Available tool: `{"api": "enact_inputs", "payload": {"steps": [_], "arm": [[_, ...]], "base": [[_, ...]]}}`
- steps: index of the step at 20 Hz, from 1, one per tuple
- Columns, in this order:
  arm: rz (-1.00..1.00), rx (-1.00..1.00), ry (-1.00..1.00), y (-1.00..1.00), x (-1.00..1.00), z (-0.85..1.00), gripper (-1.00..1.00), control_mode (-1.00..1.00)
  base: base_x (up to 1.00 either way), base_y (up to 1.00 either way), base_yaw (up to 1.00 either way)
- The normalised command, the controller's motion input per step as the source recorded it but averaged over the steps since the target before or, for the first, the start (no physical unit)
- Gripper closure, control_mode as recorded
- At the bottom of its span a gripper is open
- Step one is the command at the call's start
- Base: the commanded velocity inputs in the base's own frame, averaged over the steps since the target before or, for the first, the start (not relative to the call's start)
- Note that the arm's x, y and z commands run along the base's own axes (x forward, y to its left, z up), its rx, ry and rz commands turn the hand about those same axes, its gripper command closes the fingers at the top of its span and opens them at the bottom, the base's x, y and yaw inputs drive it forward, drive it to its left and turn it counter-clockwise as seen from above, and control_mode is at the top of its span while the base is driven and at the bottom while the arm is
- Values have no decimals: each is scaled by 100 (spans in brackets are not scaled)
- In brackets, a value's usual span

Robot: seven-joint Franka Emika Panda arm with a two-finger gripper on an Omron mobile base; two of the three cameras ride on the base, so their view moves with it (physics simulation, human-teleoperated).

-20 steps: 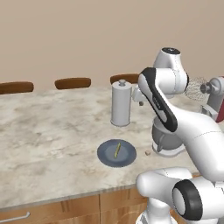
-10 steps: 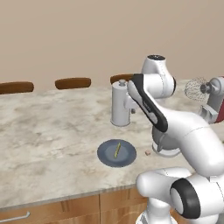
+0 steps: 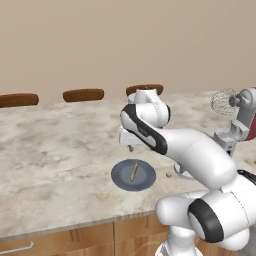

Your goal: Add butter and sugar cubes to the stand mixer bowl and then turn on the stand mixer to begin making frosting.

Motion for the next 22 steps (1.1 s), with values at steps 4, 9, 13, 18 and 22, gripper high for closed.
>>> {"api": "enact_inputs", "payload": {"steps": [4,9,13,18,22], "arm": [[-12,1,2,27,0,-49,-100,-100],[-16,0,0,17,-5,-33,-100,-100],[-20,1,1,-1,-1,-23,-100,-100],[-18,0,0,-28,1,-15,-100,-100],[-10,0,1,-22,16,-18,-100,-100]], "base": [[0,0,0],[0,0,0],[0,0,0],[0,0,0],[0,0,0]]}}
